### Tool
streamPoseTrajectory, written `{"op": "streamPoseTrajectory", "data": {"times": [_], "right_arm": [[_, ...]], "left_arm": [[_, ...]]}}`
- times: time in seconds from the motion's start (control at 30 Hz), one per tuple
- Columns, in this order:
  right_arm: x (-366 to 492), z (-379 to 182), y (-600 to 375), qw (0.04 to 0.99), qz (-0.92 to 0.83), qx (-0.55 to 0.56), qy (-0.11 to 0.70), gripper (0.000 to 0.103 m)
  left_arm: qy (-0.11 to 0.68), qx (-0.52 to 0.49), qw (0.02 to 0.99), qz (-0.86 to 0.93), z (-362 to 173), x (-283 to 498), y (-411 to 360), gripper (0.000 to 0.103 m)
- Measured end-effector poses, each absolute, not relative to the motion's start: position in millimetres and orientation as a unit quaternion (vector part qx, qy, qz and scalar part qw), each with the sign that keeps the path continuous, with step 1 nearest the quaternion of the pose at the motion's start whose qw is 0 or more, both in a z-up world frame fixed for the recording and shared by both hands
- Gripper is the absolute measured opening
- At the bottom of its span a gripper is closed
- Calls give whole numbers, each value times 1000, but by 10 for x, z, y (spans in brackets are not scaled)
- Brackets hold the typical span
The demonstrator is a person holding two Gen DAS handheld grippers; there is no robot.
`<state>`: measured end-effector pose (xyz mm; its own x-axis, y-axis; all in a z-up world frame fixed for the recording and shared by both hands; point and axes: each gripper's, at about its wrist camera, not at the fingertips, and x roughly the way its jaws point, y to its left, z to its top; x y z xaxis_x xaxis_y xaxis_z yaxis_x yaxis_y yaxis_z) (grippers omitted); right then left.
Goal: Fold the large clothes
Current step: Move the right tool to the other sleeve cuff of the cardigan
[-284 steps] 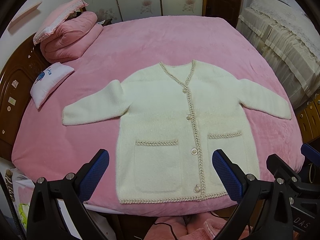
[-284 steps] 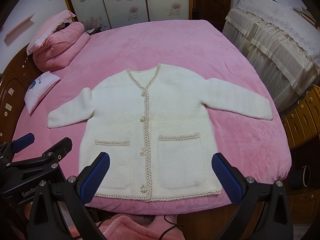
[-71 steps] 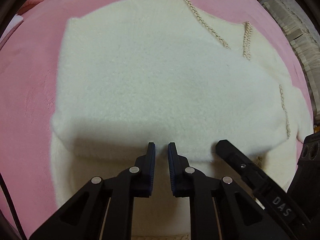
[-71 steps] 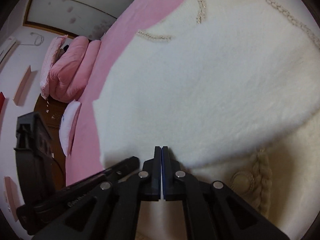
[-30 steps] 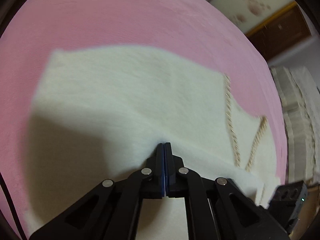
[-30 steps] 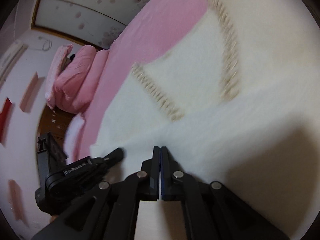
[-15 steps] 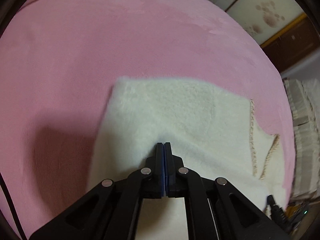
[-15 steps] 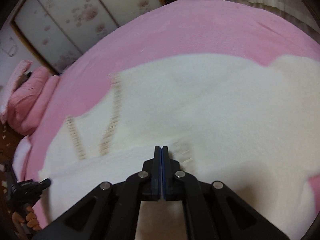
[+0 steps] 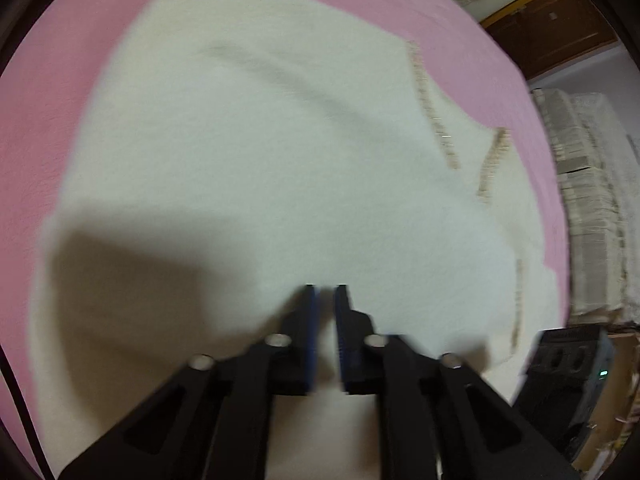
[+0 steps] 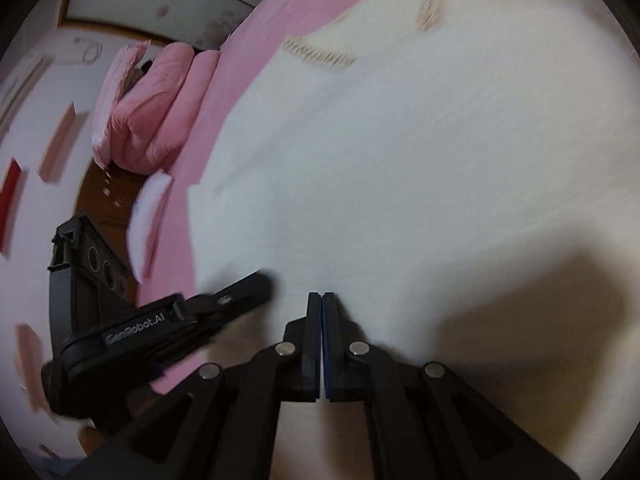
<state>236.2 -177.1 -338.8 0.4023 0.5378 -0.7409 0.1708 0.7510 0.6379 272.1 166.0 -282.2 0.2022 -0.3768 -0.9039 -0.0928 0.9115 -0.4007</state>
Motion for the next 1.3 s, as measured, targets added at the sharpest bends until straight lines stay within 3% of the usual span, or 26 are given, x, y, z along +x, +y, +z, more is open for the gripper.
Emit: {"op": "streamPoseTrajectory", "data": {"times": [0.17,0.27,0.53,0.67,0.8,0.87,0.9,0.93,1.0,1.07,1.13,1.3], "right_arm": [[2155,-3093,-2677,811,-34,259,524,0],[2067,-3039,-3033,813,-75,253,519,0],[2075,-2934,-2873,798,-131,277,518,0],[1811,-2840,-2624,801,-112,275,521,3],[1552,-2742,-2241,796,-80,263,539,3],[1386,-2693,-2022,792,-67,262,547,5],[1303,-2662,-1929,791,-65,262,550,6],[1186,-2648,-1848,789,-64,262,551,13],[1007,-2626,-1674,786,-61,269,553,36],[849,-2639,-1562,784,-59,284,549,75],[614,-2647,-1488,780,-54,304,544,82],[33,-2758,-1408,776,-49,316,543,82]], "left_arm": [[610,-104,785,21,-2747,2660,2114,1],[607,-129,784,4,-2733,2643,2331,1],[594,-80,801,4,-2644,2570,2081,1],[593,-22,805,4,-2473,2401,1872,24],[589,16,808,-21,-2280,2093,1785,32],[591,16,806,-28,-2200,1905,1776,58],[594,12,804,-31,-2175,1824,1780,76],[597,9,802,-34,-2148,1731,1785,81],[606,15,795,-34,-2113,1543,1808,82],[616,31,787,-18,-2117,1353,1785,84],[618,41,785,-12,-2134,1156,1778,85],[639,45,768,-6,-2259,494,1829,85]]}}
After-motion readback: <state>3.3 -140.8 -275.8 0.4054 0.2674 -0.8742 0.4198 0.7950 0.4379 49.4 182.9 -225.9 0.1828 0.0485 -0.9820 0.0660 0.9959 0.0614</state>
